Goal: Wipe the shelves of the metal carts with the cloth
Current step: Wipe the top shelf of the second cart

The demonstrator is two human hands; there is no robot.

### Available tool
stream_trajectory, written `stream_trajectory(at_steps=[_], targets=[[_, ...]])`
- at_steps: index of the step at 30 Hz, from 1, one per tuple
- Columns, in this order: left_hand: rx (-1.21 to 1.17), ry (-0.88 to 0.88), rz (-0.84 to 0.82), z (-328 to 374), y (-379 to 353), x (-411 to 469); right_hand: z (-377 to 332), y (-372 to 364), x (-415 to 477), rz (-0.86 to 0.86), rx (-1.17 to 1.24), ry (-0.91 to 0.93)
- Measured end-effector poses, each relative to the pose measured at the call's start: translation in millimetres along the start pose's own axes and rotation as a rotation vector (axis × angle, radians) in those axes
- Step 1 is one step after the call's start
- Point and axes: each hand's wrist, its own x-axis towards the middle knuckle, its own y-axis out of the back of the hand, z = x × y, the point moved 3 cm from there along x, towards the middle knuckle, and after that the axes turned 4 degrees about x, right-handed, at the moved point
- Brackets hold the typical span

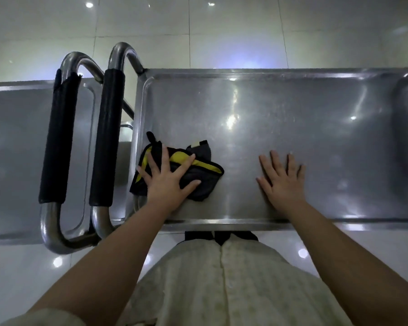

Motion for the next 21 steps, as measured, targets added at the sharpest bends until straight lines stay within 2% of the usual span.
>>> stream_trajectory(at_steps=[5, 9, 14, 18, 21], targets=[[-0.013, 0.0, -0.013, 2, -3, -9, -1, -6, -6, -0.007, 0.038, -0.047], [-0.009, 0.033, -0.041, 8, -22, -51, -1, -6, -8, -0.005, 0.044, -0.042], [-0.004, 0.059, -0.071, 56, -35, -74, -4, -2, -9, -0.031, 0.087, -0.009], [0.022, -0.028, -0.083, 129, -38, -65, 4, 11, -10, -0.088, 0.256, 0.128], [0.057, -0.042, -0.069, 172, -41, -60, 40, 26, -17, -0.024, 0.376, 0.262]])
